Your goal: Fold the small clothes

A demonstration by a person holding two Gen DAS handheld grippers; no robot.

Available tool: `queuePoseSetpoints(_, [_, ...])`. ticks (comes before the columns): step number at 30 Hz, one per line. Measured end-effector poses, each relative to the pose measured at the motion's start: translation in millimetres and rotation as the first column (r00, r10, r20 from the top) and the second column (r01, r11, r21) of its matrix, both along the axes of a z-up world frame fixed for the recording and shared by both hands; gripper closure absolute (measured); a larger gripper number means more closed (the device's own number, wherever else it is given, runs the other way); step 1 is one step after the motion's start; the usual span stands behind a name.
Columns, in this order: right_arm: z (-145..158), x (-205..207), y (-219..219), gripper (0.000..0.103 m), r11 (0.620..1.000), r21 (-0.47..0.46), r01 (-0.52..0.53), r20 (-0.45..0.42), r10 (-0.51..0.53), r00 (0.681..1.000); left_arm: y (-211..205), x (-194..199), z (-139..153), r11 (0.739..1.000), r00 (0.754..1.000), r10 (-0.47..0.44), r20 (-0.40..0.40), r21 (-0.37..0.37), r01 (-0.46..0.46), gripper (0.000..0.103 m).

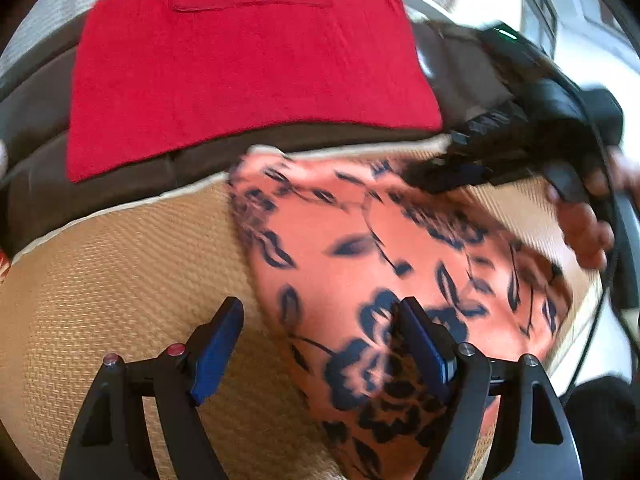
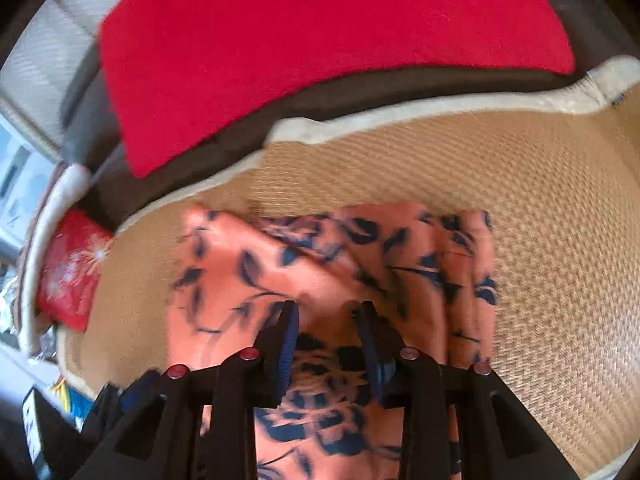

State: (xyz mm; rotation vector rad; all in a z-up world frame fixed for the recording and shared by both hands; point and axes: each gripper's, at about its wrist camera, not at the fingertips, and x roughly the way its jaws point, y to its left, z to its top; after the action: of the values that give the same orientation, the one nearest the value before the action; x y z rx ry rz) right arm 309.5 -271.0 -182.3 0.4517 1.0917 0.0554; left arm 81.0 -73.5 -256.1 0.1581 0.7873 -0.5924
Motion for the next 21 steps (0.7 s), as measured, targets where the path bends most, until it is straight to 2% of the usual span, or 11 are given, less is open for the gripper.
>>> queuePoseSetpoints(2, [17, -12, -2, 0.068, 1.000, -0.006, 0.014, 0.085, -0.014, 0.996, 16, 11, 4, 0.997, 0.998, 0.055, -0.025, -0.055, -0.057, 0.019])
queuePoseSetpoints(3, [22, -19, -6, 0.063, 1.000, 0.004, 0.021, 0.119, -0.021, 0.993, 24, 16, 4, 0.993, 0.995, 0.084, -0.048, -0.082, -0.088, 0.018])
queuePoseSetpoints(4, [25, -27, -13, 0.040, 0.999, 0.018, 0.033, 0.141, -0.035, 0.989, 33, 23, 3, 0.986, 0.990, 0.119, -0.072, -0.107, -0.126, 0.018])
queuePoseSetpoints(5, [26, -37, -22, 0.029, 0.997, 0.026, 0.068, 0.152, -0.072, 0.986, 40, 28, 2, 0.980, 0.985, 0.147, -0.092, -0.122, -0.158, 0.018])
queuePoseSetpoints(6, [27, -47, -29, 0.025, 0.994, 0.032, 0.103, 0.162, -0.107, 0.981, 47, 33, 1, 0.972, 0.978, 0.178, -0.113, -0.133, -0.192, 0.018])
queuePoseSetpoints(10, [24, -78, -55, 0.025, 0.974, 0.175, 0.143, 0.206, -0.178, 0.962, 60, 39, 1, 0.949, 0.957, 0.265, -0.118, -0.143, -0.280, 0.018])
queuePoseSetpoints(13, [21, -84, -50, 0.027, 0.975, 0.193, 0.113, 0.211, -0.153, 0.965, 51, 37, 0, 0.956, 0.960, 0.263, -0.096, -0.112, -0.273, 0.018])
queuePoseSetpoints(15, [14, -83, -41, 0.027, 0.976, 0.199, 0.091, 0.196, -0.131, 0.972, 38, 37, -7, 0.967, 0.966, 0.241, -0.089, -0.061, -0.247, 0.018])
queuePoseSetpoints(17, [-5, -81, -34, 0.027, 0.979, 0.183, 0.091, 0.135, -0.116, 0.984, 23, 36, -16, 0.974, 0.970, 0.224, -0.096, 0.005, -0.225, 0.018])
queuePoseSetpoints(19, [-28, -77, -34, 0.029, 0.981, 0.157, 0.116, 0.038, -0.124, 0.992, 17, 34, -18, 0.974, 0.970, 0.228, -0.084, 0.024, -0.227, 0.018])
queuePoseSetpoints(21, [-30, -83, -33, 0.029, 0.982, 0.146, 0.118, 0.059, -0.128, 0.990, 13, 33, -15, 0.972, 0.970, 0.235, -0.062, 0.033, -0.234, 0.018])
